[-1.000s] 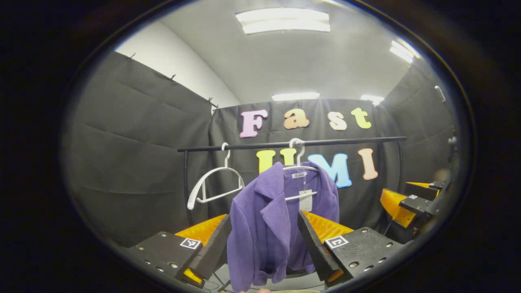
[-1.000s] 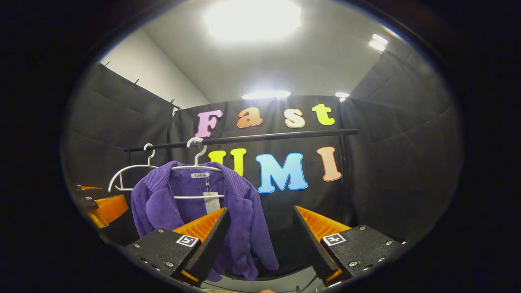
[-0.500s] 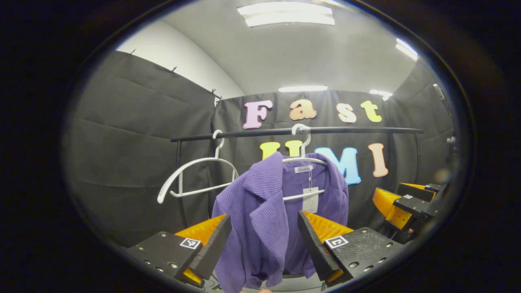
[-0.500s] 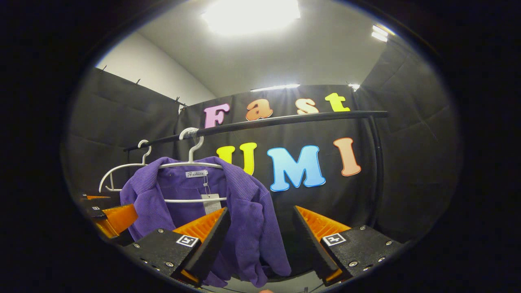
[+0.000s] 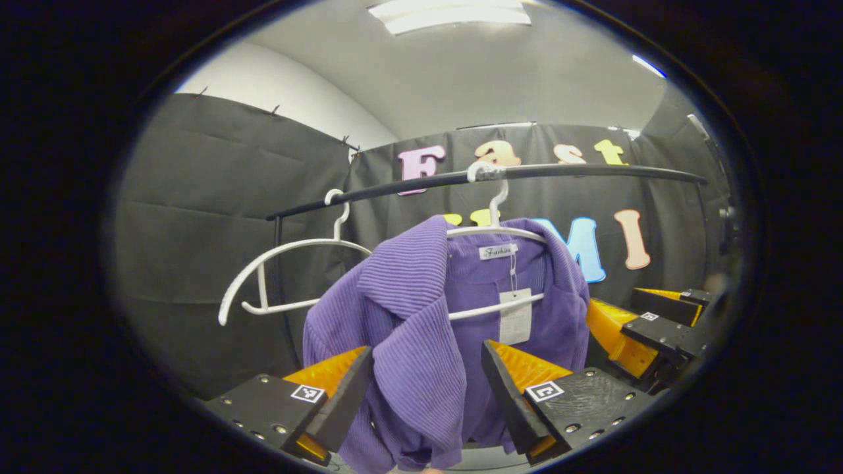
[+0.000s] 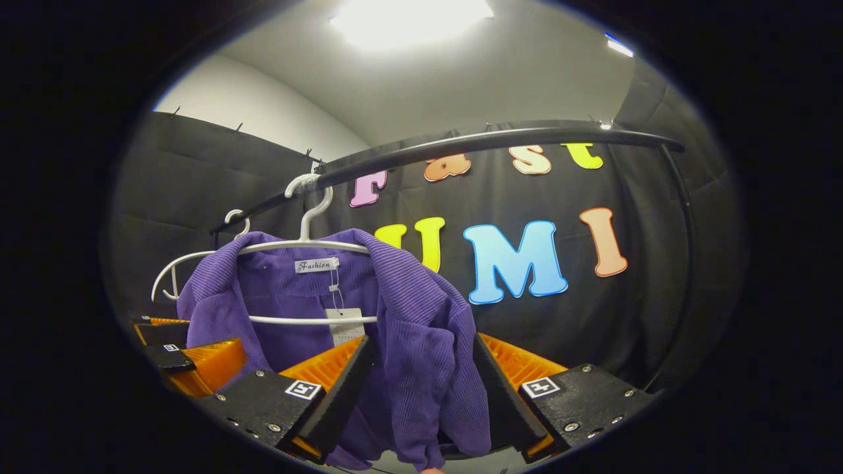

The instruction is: Grasp the clothes on the hanger with both hands and then place them into the laundry hamper below.

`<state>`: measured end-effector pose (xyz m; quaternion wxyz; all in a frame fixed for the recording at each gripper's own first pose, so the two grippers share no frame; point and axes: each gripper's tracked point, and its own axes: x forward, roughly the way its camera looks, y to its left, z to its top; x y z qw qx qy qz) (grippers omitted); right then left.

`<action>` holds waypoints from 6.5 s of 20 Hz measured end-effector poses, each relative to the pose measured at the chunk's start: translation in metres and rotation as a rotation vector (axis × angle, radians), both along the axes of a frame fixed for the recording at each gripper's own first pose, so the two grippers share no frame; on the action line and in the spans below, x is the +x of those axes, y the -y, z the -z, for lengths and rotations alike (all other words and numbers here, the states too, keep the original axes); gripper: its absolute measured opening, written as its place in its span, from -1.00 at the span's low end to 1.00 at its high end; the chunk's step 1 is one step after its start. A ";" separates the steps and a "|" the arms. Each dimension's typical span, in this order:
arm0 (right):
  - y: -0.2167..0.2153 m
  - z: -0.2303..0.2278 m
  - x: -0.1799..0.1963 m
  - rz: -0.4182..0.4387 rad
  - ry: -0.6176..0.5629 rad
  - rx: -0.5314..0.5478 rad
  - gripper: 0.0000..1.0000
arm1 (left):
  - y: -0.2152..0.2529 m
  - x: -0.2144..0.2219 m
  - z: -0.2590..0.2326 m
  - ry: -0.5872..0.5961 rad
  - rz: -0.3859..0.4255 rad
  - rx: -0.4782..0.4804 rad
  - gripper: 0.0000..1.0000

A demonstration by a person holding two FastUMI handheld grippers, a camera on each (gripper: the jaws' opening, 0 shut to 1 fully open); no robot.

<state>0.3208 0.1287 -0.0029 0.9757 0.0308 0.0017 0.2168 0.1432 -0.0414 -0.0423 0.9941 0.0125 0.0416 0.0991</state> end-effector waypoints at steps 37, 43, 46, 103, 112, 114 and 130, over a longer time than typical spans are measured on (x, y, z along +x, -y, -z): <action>-0.023 -0.067 0.056 -0.028 0.327 0.062 -0.97 | -0.013 0.003 -0.061 0.117 0.008 0.138 -0.85; -0.012 -0.103 0.079 0.016 0.425 0.067 -0.97 | -0.034 0.004 -0.092 0.153 0.005 0.161 -0.77; 0.001 -0.116 0.079 0.040 0.468 0.051 -0.96 | -0.059 -0.008 -0.094 0.144 -0.024 0.153 -0.77; 0.025 0.075 0.173 0.077 -0.132 0.170 -0.96 | -0.147 0.050 0.013 -0.055 0.059 0.088 -0.84; 0.047 0.142 0.132 0.076 -0.209 0.049 -0.98 | -0.133 0.006 0.074 -0.139 0.044 0.030 -0.84; 0.049 0.144 0.118 0.066 -0.209 0.030 -0.97 | -0.129 0.001 0.086 -0.150 0.030 0.004 -0.84; 0.024 0.050 -0.044 -0.017 -0.075 0.007 -0.96 | -0.099 -0.090 0.020 -0.004 0.162 -0.096 -0.85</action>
